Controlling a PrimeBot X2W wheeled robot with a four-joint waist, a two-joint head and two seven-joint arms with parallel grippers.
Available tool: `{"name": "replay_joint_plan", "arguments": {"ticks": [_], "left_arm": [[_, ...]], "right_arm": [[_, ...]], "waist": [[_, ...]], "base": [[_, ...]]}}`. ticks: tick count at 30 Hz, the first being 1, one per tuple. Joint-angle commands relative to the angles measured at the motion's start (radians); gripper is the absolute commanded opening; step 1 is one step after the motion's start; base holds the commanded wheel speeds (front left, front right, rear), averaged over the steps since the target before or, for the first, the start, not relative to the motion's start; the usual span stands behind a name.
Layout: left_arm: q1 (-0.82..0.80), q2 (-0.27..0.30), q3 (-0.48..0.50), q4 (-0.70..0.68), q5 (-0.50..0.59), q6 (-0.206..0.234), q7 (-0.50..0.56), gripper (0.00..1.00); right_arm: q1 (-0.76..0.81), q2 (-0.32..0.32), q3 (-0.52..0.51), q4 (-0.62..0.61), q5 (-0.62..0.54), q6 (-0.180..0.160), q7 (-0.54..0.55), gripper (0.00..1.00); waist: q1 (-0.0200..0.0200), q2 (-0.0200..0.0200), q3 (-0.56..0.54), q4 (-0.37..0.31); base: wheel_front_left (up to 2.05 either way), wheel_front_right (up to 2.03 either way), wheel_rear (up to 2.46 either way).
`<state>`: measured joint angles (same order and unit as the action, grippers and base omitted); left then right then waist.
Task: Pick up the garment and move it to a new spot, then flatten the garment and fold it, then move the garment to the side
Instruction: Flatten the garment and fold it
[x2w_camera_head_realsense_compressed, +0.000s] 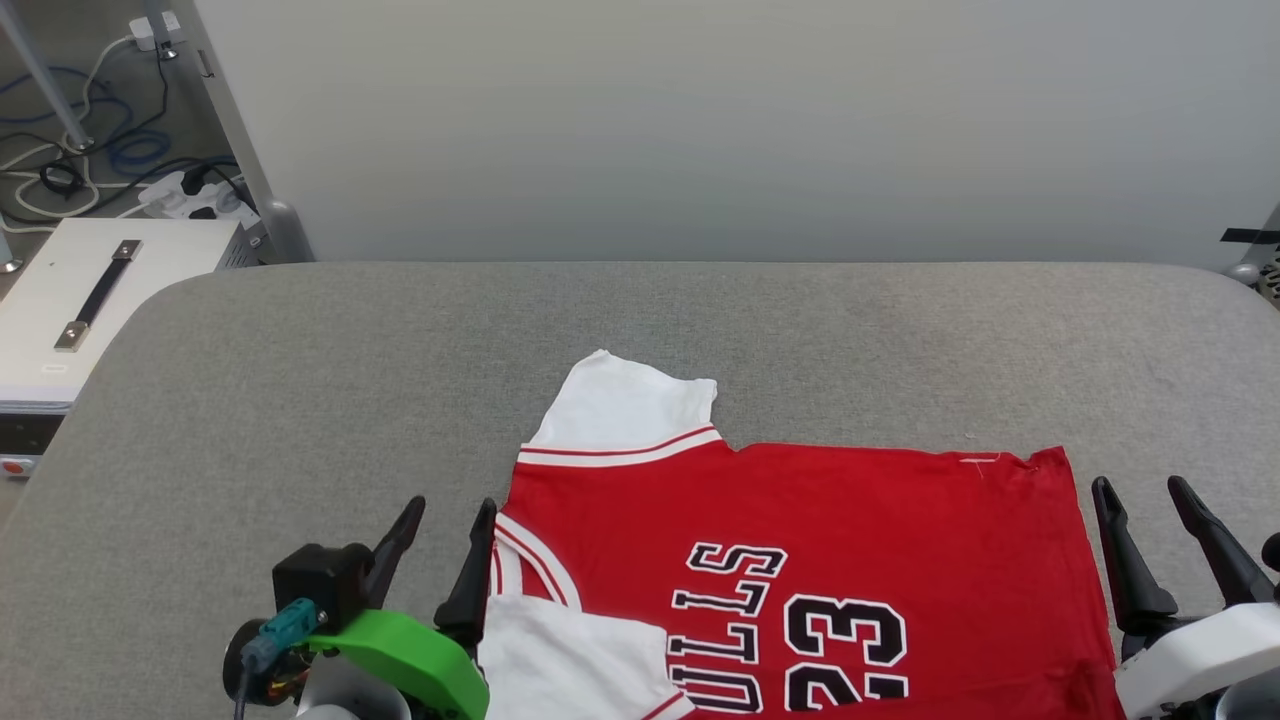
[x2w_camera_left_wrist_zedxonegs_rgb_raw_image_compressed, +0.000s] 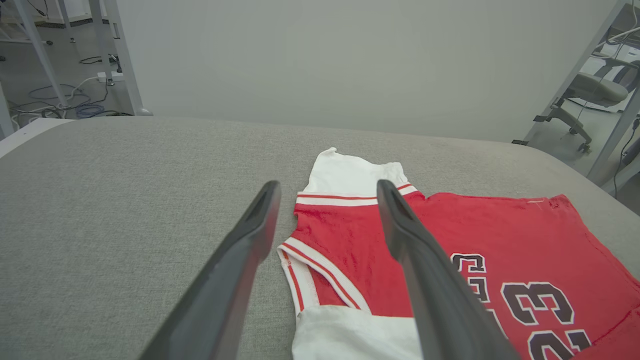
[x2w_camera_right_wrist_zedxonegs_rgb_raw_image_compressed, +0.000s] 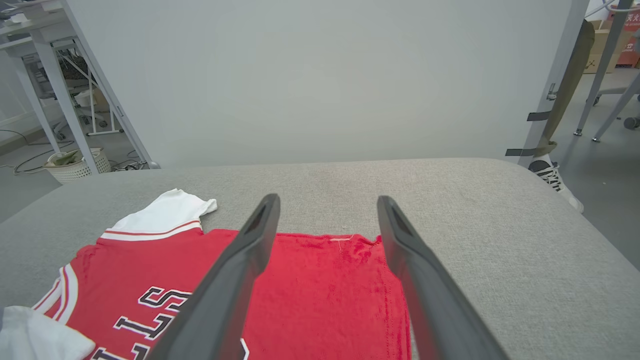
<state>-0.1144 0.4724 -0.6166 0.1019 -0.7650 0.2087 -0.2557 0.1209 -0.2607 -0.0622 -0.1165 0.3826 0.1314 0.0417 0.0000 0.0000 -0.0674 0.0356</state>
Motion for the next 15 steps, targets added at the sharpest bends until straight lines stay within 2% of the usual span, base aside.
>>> {"name": "replay_joint_plan", "arguments": {"ticks": [1, 8, 15], "left_arm": [[0.018, -0.022, 0.033, -0.014, 0.03, -0.011, -0.005, 1.0], [0.094, -0.138, 0.214, -0.056, 0.185, -0.108, -0.006, 1.0], [0.066, -0.209, 0.314, -0.015, 0.28, -0.209, -0.006, 1.0]], "right_arm": [[0.007, 0.012, 0.005, -0.003, -0.017, -0.001, -0.033, 1.0], [0.007, 0.048, 0.038, 0.042, -0.044, -0.001, -0.129, 1.0], [-0.048, 0.059, 0.067, 0.05, -0.044, -0.001, -0.185, 1.0]], "waist": [[0.0, 0.0, 0.004, -0.002], [0.0, 0.0, 0.039, -0.017], [0.0, 0.0, 0.137, -0.047]], "base": [[0.0, 0.0, 0.0], [0.0, 0.0, 0.0], [0.0, 0.0, 0.0]]}}
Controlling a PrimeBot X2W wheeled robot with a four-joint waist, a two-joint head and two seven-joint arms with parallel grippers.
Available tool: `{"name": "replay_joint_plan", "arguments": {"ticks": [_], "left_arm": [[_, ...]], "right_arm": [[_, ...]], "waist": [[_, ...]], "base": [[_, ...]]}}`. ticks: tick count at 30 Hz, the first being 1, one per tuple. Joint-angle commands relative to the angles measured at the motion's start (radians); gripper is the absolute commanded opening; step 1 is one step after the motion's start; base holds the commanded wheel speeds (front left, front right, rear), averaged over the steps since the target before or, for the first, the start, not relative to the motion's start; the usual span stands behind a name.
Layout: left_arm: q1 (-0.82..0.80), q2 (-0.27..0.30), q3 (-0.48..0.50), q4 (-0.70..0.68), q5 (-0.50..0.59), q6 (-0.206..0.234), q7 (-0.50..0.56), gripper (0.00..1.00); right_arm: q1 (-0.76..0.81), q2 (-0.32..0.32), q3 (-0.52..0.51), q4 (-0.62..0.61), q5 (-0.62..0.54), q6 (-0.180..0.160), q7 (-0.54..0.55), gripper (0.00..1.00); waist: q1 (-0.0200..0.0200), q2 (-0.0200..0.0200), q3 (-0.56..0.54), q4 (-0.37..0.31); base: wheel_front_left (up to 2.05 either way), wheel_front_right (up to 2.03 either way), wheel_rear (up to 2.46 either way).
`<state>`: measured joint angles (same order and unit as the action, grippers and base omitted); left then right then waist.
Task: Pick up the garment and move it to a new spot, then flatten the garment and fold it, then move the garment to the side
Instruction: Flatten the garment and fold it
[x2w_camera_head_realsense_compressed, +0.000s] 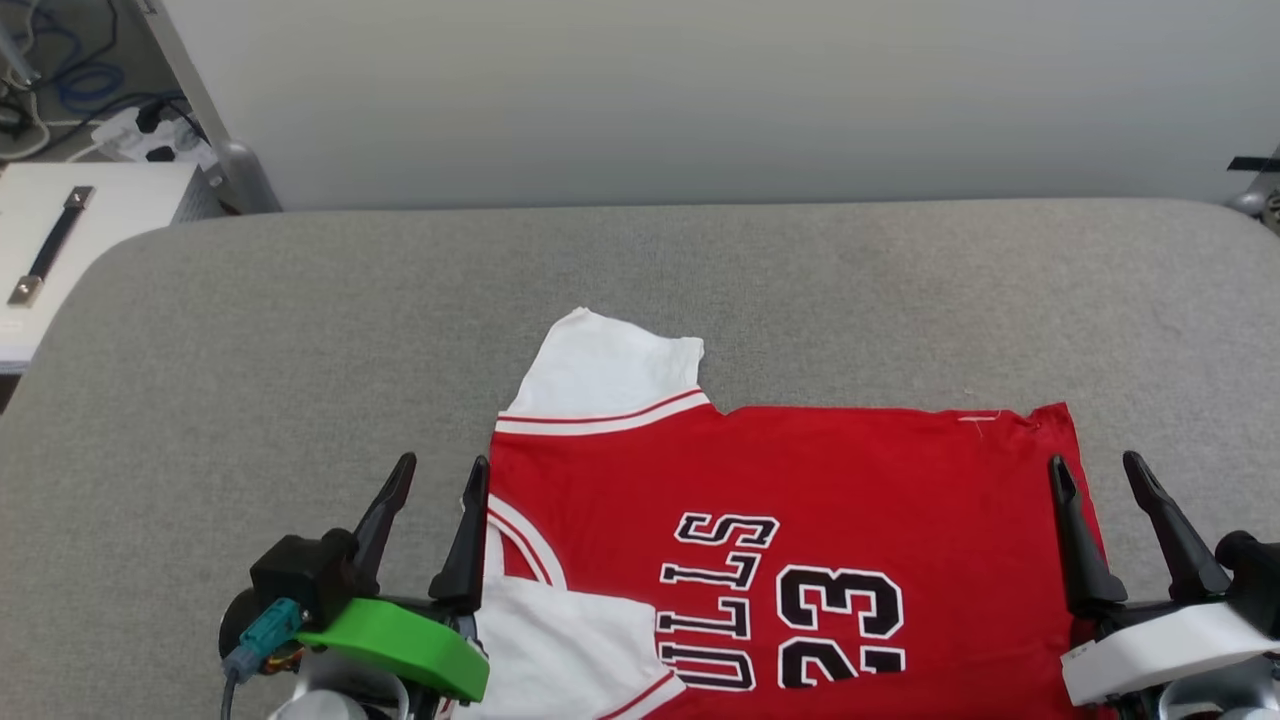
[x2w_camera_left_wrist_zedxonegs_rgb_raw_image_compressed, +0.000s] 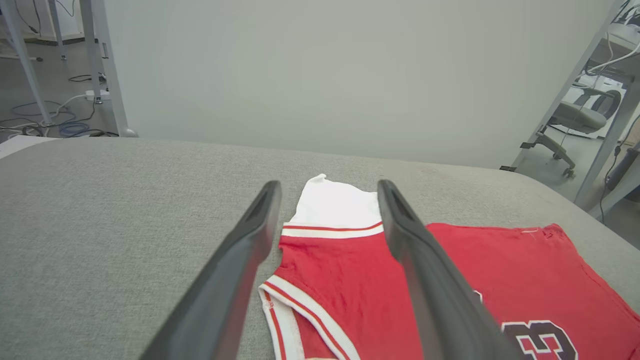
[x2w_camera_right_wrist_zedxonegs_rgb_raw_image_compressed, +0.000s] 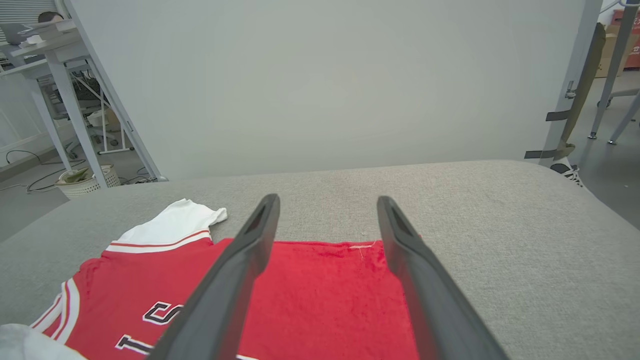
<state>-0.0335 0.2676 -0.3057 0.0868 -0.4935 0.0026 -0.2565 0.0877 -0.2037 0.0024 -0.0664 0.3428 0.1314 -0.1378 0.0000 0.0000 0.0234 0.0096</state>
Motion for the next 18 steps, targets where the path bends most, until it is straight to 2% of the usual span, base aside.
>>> {"name": "replay_joint_plan", "arguments": {"ticks": [1, 5, 9, 12, 18], "left_arm": [[-0.035, -0.007, 0.009, 0.01, 0.02, -0.019, -0.005, 1.0], [-0.141, 0.004, 0.008, 0.07, 0.046, -0.066, -0.004, 1.0], [-0.288, 0.035, -0.023, 0.131, 0.034, -0.104, 0.09, 1.0], [-0.431, 0.075, -0.07, 0.181, 0.004, -0.124, 0.241, 1.0], [-0.712, 0.153, -0.188, 0.276, -0.091, -0.133, 0.576, 1.0]], "right_arm": [[-0.023, 0.001, 0.005, 0.003, -0.01, -0.001, -0.007, 1.0], [-0.047, -0.006, 0.02, 0.001, -0.038, -0.001, -0.013, 1.0], [-0.075, -0.008, 0.031, -0.005, -0.042, -0.001, -0.015, 1.0], [-0.101, -0.004, 0.044, -0.02, -0.046, -0.001, -0.007, 1.0], [-0.159, 0.005, 0.075, -0.03, -0.038, -0.001, 0.014, 1.0]], "waist": [[0.0, 0.0, 0.065, -0.026], [0.0, 0.0, 0.122, -0.047], [0.0, 0.0, 0.172, -0.074], [0.0, 0.0, 0.212, -0.095], [0.0, 0.0, 0.285, -0.145]], "base": [[0.0, 0.0, 0.0], [0.0, 0.0, 0.0], [0.0, 0.0, 0.0], [0.0, 0.0, 0.0], [0.0, 0.0, 0.0]]}}
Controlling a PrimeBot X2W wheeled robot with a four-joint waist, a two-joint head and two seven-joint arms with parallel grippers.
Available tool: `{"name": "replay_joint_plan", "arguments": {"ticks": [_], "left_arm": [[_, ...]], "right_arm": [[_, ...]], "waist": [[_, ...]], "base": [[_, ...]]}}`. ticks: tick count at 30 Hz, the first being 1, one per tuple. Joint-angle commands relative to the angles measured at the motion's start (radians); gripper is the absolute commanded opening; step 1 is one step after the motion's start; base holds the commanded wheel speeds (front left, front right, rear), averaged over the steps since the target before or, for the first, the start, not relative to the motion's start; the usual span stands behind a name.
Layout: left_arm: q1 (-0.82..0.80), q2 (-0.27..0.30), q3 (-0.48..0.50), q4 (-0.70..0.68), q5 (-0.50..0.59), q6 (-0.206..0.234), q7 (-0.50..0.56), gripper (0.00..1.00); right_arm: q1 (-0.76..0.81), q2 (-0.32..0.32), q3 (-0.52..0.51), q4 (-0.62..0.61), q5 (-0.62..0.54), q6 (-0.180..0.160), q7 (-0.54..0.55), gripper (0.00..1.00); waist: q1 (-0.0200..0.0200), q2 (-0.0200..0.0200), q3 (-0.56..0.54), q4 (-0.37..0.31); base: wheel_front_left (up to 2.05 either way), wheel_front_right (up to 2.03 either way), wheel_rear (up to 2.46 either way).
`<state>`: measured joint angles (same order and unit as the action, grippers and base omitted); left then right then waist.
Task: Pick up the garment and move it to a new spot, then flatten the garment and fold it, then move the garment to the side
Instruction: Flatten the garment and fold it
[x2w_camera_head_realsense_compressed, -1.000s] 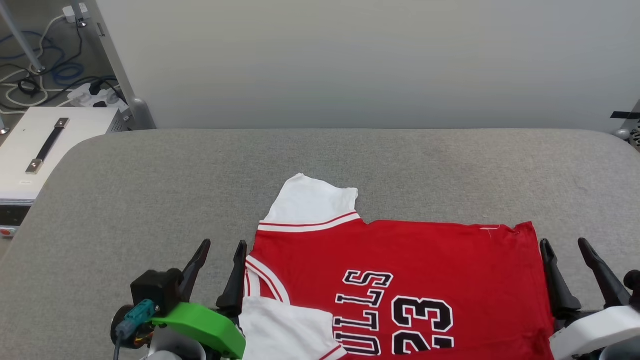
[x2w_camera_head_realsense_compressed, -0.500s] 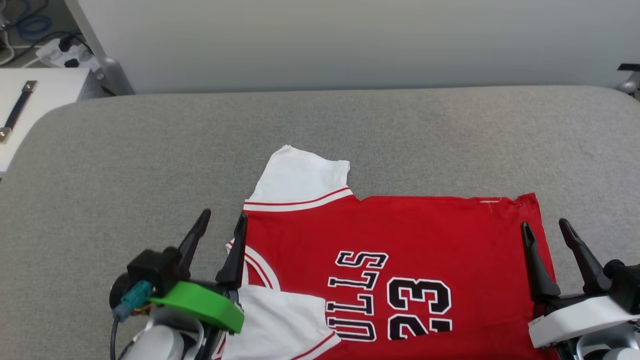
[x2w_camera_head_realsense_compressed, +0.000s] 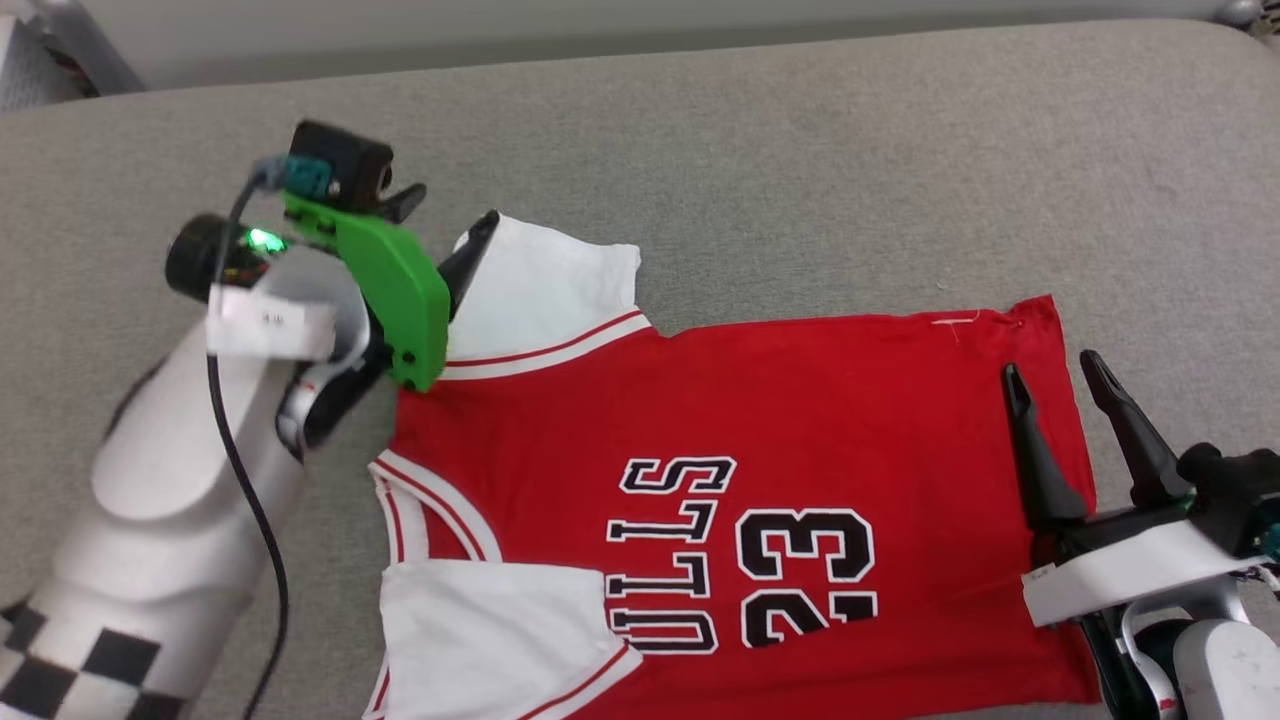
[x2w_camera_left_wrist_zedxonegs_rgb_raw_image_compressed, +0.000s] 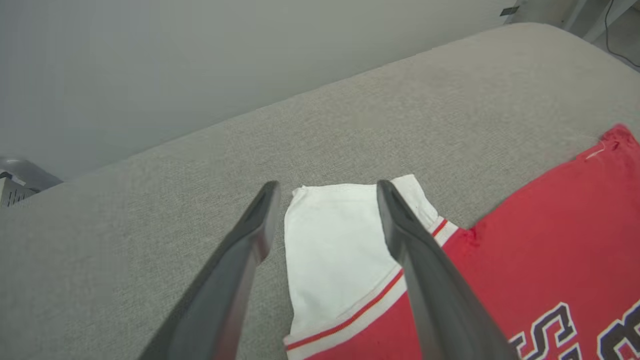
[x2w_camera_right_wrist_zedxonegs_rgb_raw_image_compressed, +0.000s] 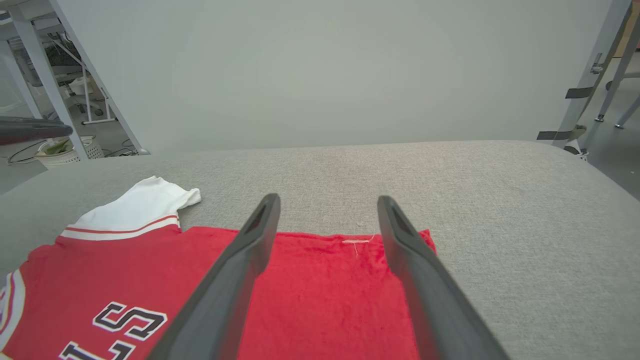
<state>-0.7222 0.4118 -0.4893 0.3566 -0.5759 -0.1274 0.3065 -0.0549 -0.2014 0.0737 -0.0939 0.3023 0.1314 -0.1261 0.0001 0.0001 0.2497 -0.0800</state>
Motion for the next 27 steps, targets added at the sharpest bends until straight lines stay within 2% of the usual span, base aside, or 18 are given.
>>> {"name": "replay_joint_plan", "arguments": {"ticks": [1, 6, 12, 17, 27], "left_arm": [[-0.058, 0.018, -0.018, 0.024, -0.024, -0.003, 0.059, 1.0], [-0.212, 0.057, -0.099, 0.12, -0.105, -0.003, 0.279, 1.0], [-0.301, 0.096, -0.165, 0.225, -0.144, -0.003, 0.419, 1.0], [-0.336, 0.117, -0.198, 0.3, -0.134, -0.003, 0.418, 1.0], [-0.377, 0.138, -0.237, 0.453, -0.086, -0.001, 0.337, 1.0]], "right_arm": [[-0.025, 0.006, 0.007, -0.001, 0.004, -0.001, 0.001, 1.0], [-0.06, 0.022, 0.043, 0.026, 0.013, -0.001, -0.023, 1.0], [-0.092, 0.036, 0.077, 0.068, 0.029, -0.001, -0.045, 1.0], [-0.108, 0.041, 0.097, 0.091, 0.036, -0.001, -0.063, 1.0], [-0.129, 0.041, 0.117, 0.116, 0.044, -0.001, -0.077, 1.0]], "waist": [[-0.0001, -0.0001, 0.068, -0.063], [-0.0001, -0.0001, 0.109, -0.109], [-0.0001, -0.0001, 0.141, -0.154], [-0.0001, -0.0001, 0.161, -0.175], [-0.0001, -0.0001, 0.184, -0.192]], "base": [[0.0, 0.0, 0.0], [0.0, 0.0, 0.0], [0.0, 0.0, 0.0], [0.0, 0.0, 0.0], [0.0, 0.0, 0.0]]}}
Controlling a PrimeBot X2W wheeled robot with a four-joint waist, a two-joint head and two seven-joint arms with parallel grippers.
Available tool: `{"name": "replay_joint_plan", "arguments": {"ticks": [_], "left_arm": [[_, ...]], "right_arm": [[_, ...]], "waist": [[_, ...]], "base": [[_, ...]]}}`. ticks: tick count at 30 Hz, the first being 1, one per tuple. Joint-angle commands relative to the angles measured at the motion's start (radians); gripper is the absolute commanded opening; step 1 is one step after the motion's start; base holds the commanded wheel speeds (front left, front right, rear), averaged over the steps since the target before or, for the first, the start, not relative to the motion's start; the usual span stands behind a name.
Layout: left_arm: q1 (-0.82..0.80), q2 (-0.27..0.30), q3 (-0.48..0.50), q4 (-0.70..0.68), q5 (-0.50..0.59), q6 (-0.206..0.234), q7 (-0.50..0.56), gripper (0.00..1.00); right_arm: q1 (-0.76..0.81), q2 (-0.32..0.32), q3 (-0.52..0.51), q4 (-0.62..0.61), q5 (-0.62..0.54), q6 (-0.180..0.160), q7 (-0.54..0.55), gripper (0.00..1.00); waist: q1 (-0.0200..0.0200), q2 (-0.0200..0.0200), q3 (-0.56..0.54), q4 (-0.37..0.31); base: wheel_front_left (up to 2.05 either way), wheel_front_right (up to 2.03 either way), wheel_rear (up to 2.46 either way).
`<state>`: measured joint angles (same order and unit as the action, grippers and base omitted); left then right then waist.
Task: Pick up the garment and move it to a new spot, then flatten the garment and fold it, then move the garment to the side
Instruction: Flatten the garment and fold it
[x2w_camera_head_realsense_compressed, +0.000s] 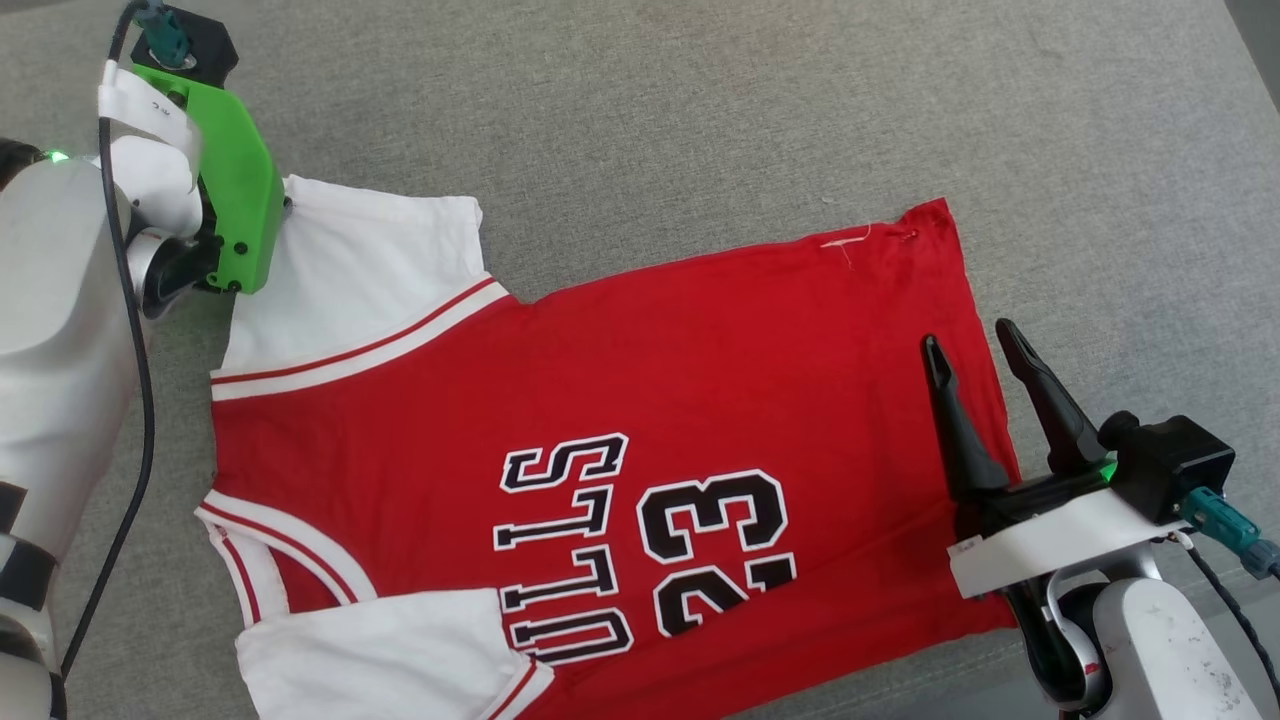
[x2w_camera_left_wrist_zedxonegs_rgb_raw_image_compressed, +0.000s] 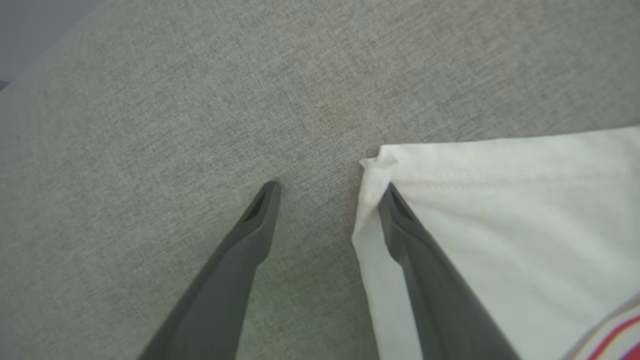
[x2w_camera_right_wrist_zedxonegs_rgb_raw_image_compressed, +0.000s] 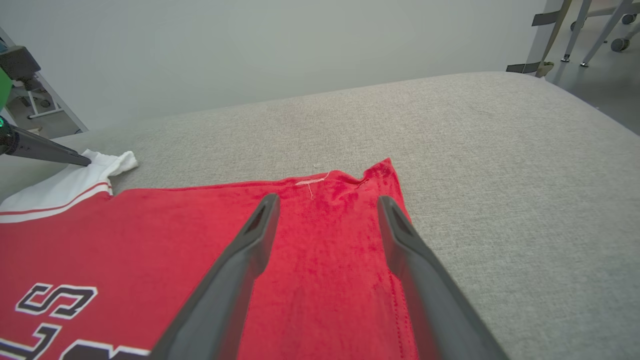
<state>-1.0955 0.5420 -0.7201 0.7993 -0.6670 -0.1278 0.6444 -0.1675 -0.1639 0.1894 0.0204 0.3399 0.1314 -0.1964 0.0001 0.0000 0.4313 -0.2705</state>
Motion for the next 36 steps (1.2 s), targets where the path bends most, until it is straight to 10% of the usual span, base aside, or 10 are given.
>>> {"name": "replay_joint_plan", "arguments": {"ticks": [1, 4, 5, 7, 23, 36], "left_arm": [[-0.006, 0.002, -0.001, 0.021, -0.003, -0.001, -0.017, 1.0], [-0.008, -0.016, -0.001, 0.057, -0.018, -0.001, -0.026, 1.0], [-0.006, -0.024, 0.0, 0.066, -0.029, -0.001, -0.016, 0.51], [-0.004, -0.041, 0.002, 0.076, -0.06, -0.002, 0.003, 0.0], [0.039, -0.067, 0.032, 0.048, -0.212, -0.003, -0.103, 0.0], [0.193, -0.059, 0.048, -0.207, -0.316, 0.023, -0.131, 0.0]], "right_arm": [[-0.018, 0.004, 0.004, 0.003, 0.007, -0.001, -0.008, 1.0], [-0.022, 0.003, 0.01, 0.008, 0.004, -0.001, -0.011, 1.0], [-0.023, 0.002, 0.009, 0.009, 0.004, -0.001, -0.011, 1.0], [-0.025, 0.001, 0.007, 0.01, 0.004, -0.001, -0.012, 1.0], [-0.016, -0.08, -0.028, 0.004, -0.011, -0.001, 0.085, 1.0], [-0.075, -0.315, -0.013, 0.017, 0.059, -0.001, 0.61, 1.0]], "waist": [[-0.0001, 0.0, 0.005, -0.002], [-0.0001, 0.0, 0.008, -0.001], [-0.0001, 0.0, 0.009, 0.0], [-0.0001, 0.0, 0.011, 0.002], [-0.0001, 0.0, -0.101, 0.059], [-0.0001, 0.0, -0.218, 0.202]], "base": [[0.0, 0.0, 0.0], [0.0, 0.0, 0.0], [0.0, 0.0, 0.0], [0.0, 0.0, 0.0], [0.0, 0.0, 0.0], [0.0, 0.0, 0.0]]}}
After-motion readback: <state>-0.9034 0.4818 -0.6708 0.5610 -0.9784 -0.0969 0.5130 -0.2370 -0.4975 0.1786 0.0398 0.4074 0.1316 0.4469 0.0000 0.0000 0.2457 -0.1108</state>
